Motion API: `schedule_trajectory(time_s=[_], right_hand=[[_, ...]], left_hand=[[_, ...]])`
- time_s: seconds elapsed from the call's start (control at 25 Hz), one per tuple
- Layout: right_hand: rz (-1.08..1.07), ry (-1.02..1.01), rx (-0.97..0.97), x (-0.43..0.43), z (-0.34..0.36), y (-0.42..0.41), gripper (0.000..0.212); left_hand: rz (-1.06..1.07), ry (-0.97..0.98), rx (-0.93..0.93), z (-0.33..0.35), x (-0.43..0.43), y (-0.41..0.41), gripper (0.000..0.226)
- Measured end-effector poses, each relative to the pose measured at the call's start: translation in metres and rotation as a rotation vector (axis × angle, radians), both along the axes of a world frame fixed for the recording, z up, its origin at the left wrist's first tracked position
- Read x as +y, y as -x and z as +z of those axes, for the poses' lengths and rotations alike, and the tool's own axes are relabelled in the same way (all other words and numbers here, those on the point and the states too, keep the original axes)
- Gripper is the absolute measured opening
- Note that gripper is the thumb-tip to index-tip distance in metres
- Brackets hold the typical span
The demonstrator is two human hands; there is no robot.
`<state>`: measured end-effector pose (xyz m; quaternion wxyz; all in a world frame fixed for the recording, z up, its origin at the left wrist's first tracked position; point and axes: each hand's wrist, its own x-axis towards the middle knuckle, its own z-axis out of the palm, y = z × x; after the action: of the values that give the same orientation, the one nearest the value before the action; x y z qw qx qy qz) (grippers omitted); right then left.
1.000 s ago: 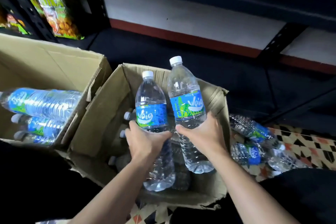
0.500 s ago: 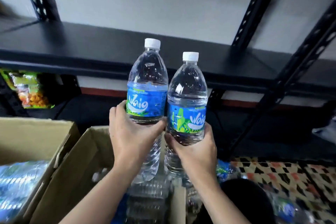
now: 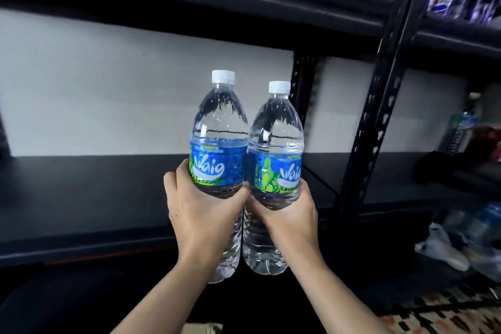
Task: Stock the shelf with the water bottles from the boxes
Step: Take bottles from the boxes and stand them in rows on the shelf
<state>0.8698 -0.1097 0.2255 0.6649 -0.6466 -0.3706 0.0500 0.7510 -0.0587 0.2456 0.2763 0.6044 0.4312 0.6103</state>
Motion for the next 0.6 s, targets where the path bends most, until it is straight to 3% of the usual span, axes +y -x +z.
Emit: schedule_trajectory(time_s=[0.36, 0.6], right_hand=[[-0.165, 0.001, 0.020, 0.063, 0.036, -0.070, 0.067], [-0.231, -0.126, -0.055, 0.105, 0.043, -0.109, 0.076]], left_hand=[[-0.065, -0.020, -0.043, 0.025, 0.040, -0.050, 0.084], [-0.081, -0.051, -0.110, 0.038, 0.066, -0.069, 0.080]])
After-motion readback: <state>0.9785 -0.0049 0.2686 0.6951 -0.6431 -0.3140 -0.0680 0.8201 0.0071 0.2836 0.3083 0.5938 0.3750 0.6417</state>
